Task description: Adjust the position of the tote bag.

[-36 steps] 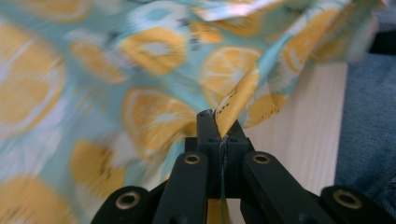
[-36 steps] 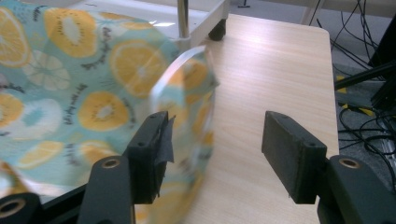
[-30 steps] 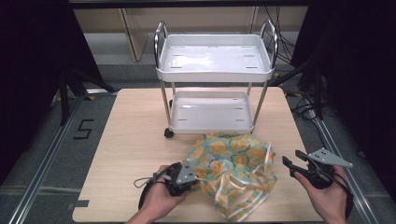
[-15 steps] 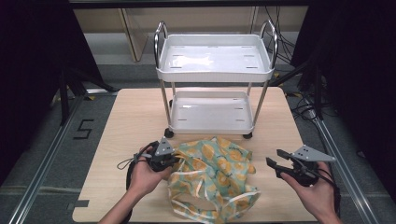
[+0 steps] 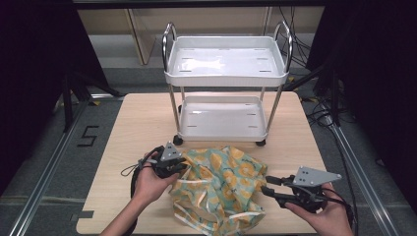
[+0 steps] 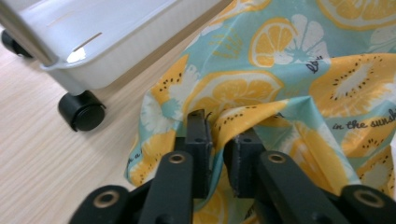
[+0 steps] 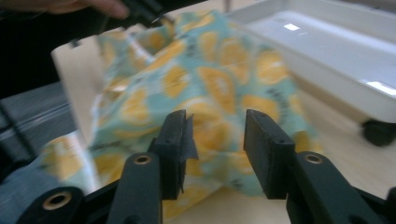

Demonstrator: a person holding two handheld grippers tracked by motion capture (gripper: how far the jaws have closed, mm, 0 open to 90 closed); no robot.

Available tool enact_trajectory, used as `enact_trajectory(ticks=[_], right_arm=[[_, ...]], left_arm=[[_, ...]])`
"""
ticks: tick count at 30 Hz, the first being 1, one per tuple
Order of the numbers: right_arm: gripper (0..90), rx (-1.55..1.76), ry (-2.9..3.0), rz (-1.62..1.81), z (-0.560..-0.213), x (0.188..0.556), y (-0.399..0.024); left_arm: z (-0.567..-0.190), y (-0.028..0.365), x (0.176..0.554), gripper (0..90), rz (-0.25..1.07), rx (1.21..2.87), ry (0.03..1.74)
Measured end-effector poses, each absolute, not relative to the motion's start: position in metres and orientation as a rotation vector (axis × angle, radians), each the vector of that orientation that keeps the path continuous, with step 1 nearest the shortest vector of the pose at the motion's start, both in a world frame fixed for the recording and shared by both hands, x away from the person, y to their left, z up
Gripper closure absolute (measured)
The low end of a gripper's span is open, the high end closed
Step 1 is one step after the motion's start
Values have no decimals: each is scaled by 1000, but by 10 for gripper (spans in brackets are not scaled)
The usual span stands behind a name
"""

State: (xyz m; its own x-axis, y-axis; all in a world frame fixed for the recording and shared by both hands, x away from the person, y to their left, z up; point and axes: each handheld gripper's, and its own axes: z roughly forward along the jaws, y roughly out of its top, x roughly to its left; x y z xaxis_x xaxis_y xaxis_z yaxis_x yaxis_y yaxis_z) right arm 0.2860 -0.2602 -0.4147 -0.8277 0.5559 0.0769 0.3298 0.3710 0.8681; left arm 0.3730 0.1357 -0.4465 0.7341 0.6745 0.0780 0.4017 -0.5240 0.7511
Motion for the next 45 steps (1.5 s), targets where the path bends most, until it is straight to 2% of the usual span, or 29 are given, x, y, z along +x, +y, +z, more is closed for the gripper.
enact_trajectory(ticks=[1,4,6,7,9,15,20,21,22,26,29,32,35,36,41,45], right_arm=[[633,703,2465,1448,-414,283,-254],[621,639,2526,1471,-413,281,-249],[547,530,2588,1503,-410,276,-239],[547,530,2588,1503,-410,276,-239],[467,432,2675,1464,-417,273,-230],[416,336,2751,1345,-428,272,-223],[855,270,2792,1157,-432,275,-216],[855,270,2792,1157,-432,275,-216],[900,302,2790,1167,-426,278,-215],[900,339,2722,1253,-410,291,-215],[900,440,2630,1312,-398,304,-218],[900,509,2551,1349,-389,317,-219],[900,566,2500,1361,-385,325,-215],[900,572,2501,1346,-384,328,-214],[900,642,2491,1316,-387,332,-208],[900,691,2476,1311,-389,335,-209]], left_arm=[[-446,138,370,755,470,2184,810],[-446,141,371,768,478,2203,804],[-445,142,373,769,500,2237,774],[-447,140,373,769,494,2208,793],[-448,139,375,771,497,2217,801],[-450,138,378,772,525,2235,772],[-448,140,377,725,529,2210,796],[-448,140,377,693,529,2210,796],[-444,144,375,647,546,2199,798],[-431,158,363,485,561,2156,791],[-420,169,355,418,592,2168,755],[-405,176,337,398,595,2151,731],[-393,169,316,383,560,2115,673],[-389,156,304,377,522,2119,600],[-401,116,286,334,409,2177,436],[-415,96,293,293,456,2286,361]])
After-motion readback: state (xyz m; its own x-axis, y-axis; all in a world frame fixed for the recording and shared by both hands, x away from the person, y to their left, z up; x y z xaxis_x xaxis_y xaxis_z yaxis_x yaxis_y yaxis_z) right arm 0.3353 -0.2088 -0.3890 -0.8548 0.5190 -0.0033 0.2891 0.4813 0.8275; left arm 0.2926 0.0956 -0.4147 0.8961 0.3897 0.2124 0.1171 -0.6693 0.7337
